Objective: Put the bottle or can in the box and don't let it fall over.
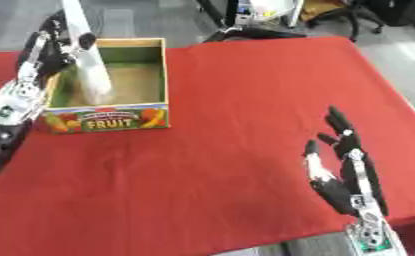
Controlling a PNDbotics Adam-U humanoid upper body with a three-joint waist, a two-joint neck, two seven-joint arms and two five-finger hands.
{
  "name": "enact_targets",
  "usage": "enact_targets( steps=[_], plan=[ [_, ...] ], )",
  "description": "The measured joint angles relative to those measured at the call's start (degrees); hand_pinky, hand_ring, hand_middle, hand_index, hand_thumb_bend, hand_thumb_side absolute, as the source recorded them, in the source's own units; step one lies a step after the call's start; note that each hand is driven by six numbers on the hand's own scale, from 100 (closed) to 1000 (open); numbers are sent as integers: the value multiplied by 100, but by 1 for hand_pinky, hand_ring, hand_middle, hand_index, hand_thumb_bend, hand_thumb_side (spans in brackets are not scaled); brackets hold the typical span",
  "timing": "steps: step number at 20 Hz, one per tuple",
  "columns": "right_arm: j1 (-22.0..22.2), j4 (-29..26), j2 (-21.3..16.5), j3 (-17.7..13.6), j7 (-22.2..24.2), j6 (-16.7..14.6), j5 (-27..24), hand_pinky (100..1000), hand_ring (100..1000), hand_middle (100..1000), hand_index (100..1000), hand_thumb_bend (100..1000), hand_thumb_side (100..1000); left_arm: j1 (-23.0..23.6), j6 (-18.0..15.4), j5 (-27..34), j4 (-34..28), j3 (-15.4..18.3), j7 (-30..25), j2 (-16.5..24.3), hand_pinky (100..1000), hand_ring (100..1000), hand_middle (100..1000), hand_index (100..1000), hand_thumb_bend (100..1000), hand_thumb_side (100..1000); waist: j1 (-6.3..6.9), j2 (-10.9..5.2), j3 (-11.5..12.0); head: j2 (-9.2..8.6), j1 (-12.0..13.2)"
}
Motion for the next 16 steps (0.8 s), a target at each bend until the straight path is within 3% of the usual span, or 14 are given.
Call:
enact_targets(
  steps=[5, 10, 13, 16],
  plan=[
    [65, -1, -61, -67, -75, 19, 45, 857, 1000, 1000, 1000, 100, 470, 1333, 597, 403, -2145, 211, 141, 389, 861, 1000, 1000, 860, 652, 631, 36, -29, 170, 5, -141],
    [113, 0, -100, -105, -130, 22, 73, 857, 1000, 1000, 1000, 100, 470, 2893, 820, 592, -4233, 640, 431, 558, 820, 1000, 992, 852, 553, 609, 57, -47, 339, 7, -235],
    [125, 0, -128, -137, -161, 21, 73, 856, 1000, 1000, 1000, 100, 470, 3730, 830, 403, -5000, 906, 596, 421, 808, 1000, 971, 837, 512, 609, 50, -70, 423, 23, -266],
    [184, 2, -130, -168, -200, 25, 69, 856, 1000, 1000, 1000, 100, 470, 4278, 772, 102, -5323, 1117, 755, -25, 808, 994, 968, 843, 439, 641, 39, -108, 516, 55, -281]
  ],
)
